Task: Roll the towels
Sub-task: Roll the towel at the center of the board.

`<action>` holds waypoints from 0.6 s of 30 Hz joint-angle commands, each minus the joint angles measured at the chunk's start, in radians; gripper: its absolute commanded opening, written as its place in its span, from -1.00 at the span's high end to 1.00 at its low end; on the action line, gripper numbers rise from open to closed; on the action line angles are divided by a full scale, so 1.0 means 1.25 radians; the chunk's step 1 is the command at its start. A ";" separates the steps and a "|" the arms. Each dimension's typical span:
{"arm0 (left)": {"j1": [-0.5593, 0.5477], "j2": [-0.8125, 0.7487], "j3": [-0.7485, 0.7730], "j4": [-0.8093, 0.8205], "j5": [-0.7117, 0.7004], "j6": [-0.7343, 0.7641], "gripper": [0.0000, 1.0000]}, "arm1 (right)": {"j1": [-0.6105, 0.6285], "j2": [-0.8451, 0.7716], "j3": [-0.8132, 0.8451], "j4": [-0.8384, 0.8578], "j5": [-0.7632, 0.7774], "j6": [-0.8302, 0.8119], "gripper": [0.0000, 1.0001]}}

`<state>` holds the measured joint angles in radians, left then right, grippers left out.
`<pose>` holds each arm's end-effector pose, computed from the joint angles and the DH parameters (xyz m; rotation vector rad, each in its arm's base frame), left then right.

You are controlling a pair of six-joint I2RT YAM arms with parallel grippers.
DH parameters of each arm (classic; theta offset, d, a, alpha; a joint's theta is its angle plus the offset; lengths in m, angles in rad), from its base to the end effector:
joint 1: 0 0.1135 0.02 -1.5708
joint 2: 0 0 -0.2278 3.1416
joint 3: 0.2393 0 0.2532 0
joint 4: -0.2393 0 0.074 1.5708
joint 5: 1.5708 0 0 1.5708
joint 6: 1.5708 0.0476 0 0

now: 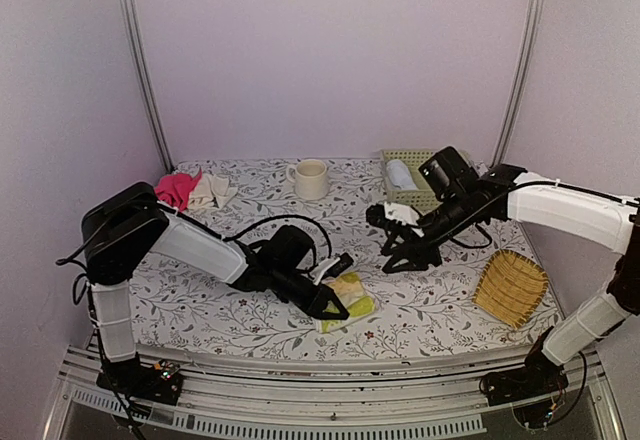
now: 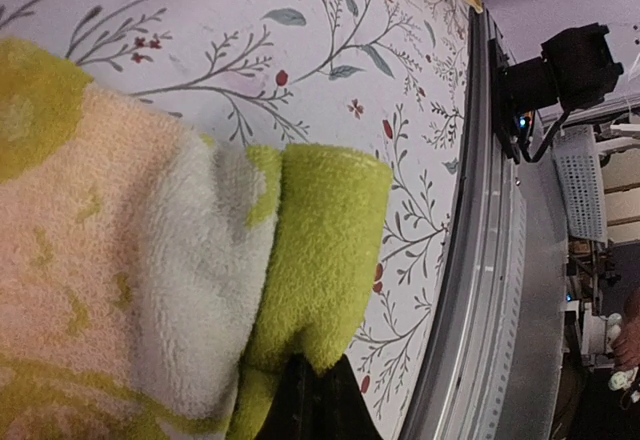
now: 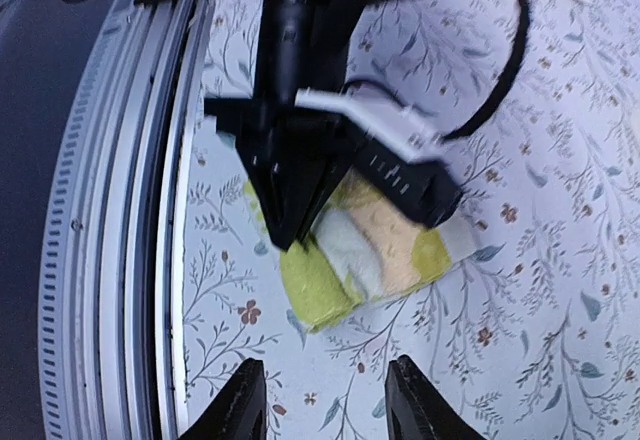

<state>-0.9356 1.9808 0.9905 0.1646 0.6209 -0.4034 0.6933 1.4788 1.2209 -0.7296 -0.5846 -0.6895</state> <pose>0.1986 -0.3161 0.0668 1.0094 2.4498 -1.2990 0.2254 0.2214 0.2407 -1.7437 1.7574 0.7433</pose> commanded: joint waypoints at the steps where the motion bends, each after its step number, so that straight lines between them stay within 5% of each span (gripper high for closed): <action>1: 0.042 0.039 -0.069 0.056 0.095 -0.142 1.00 | 0.093 0.019 -0.131 0.114 0.143 -0.063 0.12; 8: 0.059 0.061 -0.078 0.098 0.139 -0.185 1.00 | 0.221 0.084 -0.199 0.262 0.307 -0.086 0.10; 18: 0.067 0.079 -0.064 0.085 0.155 -0.179 1.00 | 0.275 0.174 -0.195 0.326 0.344 -0.126 0.07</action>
<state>-0.8631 2.0296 0.9218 0.3489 0.8215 -0.6205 1.0229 1.6524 0.9768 -0.3786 -0.1936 -0.8143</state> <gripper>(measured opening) 0.029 0.463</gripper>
